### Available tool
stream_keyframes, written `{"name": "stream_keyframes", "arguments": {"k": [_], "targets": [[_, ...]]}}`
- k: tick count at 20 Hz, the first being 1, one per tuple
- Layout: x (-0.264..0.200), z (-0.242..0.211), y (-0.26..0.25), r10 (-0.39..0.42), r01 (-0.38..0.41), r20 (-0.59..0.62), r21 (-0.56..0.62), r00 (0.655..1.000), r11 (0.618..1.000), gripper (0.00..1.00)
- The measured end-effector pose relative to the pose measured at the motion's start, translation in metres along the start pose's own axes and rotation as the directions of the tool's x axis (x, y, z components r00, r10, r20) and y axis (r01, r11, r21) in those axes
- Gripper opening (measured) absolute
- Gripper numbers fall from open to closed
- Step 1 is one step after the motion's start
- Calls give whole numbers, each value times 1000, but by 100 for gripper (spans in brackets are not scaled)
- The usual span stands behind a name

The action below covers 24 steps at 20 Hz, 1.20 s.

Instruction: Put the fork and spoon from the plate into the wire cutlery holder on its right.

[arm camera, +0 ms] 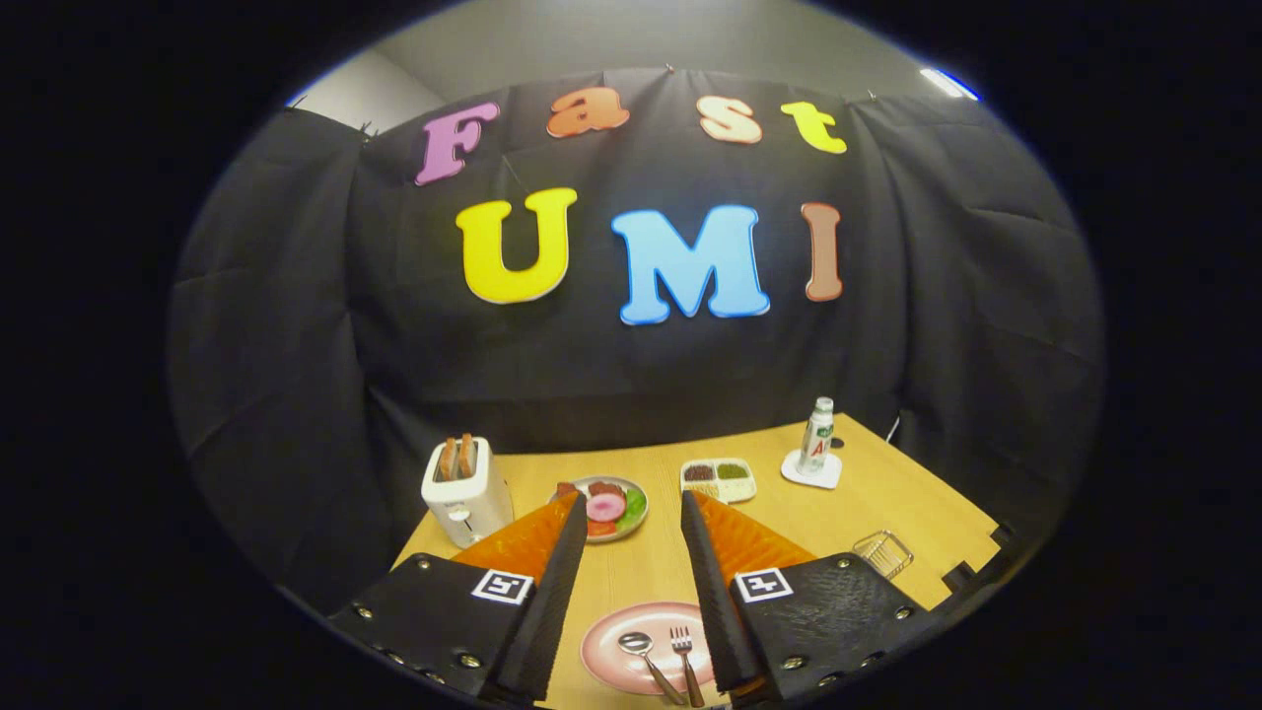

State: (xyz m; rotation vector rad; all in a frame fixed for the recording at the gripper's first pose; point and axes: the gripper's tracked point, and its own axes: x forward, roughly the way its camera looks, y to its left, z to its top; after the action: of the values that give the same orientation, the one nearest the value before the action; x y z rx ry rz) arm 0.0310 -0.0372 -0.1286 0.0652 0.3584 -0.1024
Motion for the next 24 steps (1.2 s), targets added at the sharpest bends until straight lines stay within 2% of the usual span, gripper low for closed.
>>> {"name": "stream_keyframes", "arguments": {"k": [4,10,12,16,23,24], "targets": [[22,-59,-13,-51,36,-191,-81,980,996,60],[43,-127,-26,-129,65,-432,-160,892,985,60],[45,-153,-31,-149,64,-513,-180,846,982,60],[42,-203,-45,-193,38,-666,-240,721,970,60],[36,-261,-51,-211,-49,-810,-283,547,958,60],[36,-268,-51,-208,-61,-820,-282,533,957,60]]}}
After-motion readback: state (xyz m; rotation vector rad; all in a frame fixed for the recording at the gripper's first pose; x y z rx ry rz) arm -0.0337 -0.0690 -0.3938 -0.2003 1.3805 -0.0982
